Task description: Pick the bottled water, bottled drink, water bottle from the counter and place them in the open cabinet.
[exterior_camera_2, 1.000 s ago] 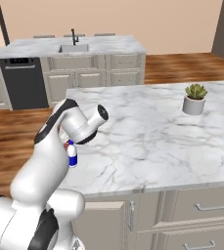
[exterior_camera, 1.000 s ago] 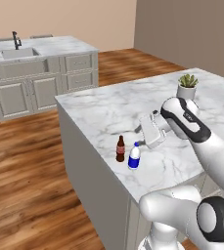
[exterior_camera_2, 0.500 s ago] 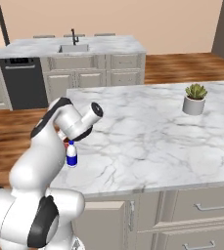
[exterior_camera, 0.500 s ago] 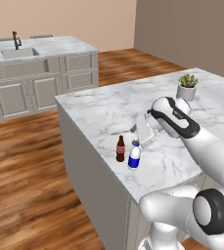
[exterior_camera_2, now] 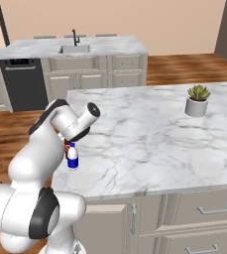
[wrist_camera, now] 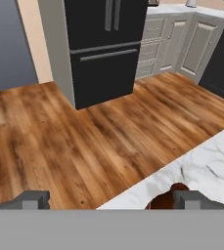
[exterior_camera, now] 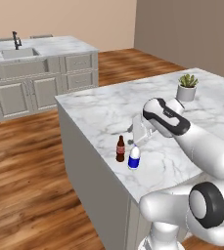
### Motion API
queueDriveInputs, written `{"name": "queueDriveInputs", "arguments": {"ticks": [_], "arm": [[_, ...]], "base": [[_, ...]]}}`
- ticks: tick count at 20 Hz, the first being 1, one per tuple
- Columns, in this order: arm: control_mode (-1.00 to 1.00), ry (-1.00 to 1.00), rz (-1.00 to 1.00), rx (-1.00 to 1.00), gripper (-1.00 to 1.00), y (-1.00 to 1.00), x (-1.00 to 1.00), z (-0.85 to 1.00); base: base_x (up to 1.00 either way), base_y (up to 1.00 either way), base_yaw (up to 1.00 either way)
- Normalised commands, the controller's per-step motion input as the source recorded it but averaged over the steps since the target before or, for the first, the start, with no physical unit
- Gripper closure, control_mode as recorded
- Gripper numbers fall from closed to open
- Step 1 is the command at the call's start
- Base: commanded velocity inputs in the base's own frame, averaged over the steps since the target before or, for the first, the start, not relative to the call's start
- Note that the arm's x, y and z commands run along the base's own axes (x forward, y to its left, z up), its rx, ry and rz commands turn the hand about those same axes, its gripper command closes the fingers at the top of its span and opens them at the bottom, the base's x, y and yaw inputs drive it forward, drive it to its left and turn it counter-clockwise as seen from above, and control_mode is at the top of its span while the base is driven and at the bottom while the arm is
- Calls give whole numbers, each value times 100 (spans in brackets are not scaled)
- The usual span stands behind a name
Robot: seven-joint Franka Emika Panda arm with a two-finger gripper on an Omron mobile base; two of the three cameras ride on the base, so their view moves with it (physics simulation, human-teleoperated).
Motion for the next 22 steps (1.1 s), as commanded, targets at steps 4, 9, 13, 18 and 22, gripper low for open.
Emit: {"name": "queueDriveInputs", "arguments": {"ticks": [4,9,13,18,22], "arm": [[-100,4,-1,-3,-100,0,6,-8],[-100,6,0,-2,-100,0,7,-11],[-100,5,0,0,-100,0,14,-15],[-100,1,0,0,-100,0,10,-8],[-100,1,0,0,-100,3,3,0]], "base": [[0,0,0],[0,0,0],[0,0,0],[0,0,0],[0,0,0]]}}
